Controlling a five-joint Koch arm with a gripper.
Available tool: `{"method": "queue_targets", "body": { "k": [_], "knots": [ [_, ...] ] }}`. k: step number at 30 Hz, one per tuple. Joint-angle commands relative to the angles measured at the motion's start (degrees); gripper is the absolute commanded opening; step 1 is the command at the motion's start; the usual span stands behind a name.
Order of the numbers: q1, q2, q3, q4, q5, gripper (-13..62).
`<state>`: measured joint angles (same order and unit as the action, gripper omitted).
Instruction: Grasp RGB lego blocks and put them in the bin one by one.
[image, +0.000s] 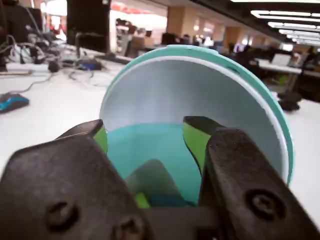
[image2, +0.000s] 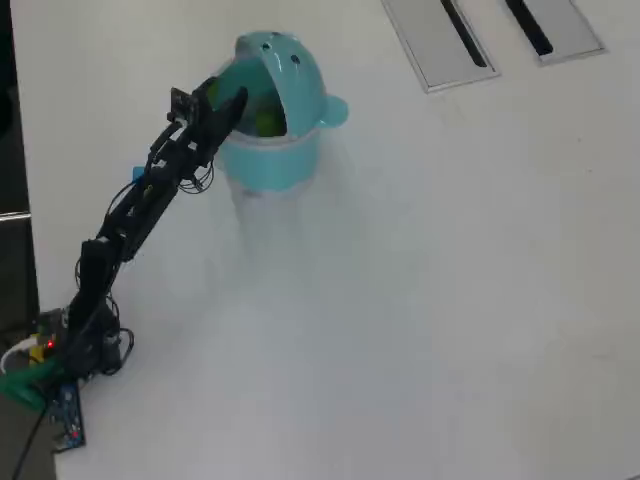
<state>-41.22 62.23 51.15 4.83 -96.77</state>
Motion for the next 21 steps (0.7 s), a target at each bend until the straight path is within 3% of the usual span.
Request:
{"method": "queue_targets", "body": {
  "k": [1, 21],
  "knots": [
    [-1.8, 5.1, -1.0, -3.5, 0.3, 27.8],
    [-10.4, 30.4, 45.1, -4.5, 0.4, 29.4]
  ]
}}
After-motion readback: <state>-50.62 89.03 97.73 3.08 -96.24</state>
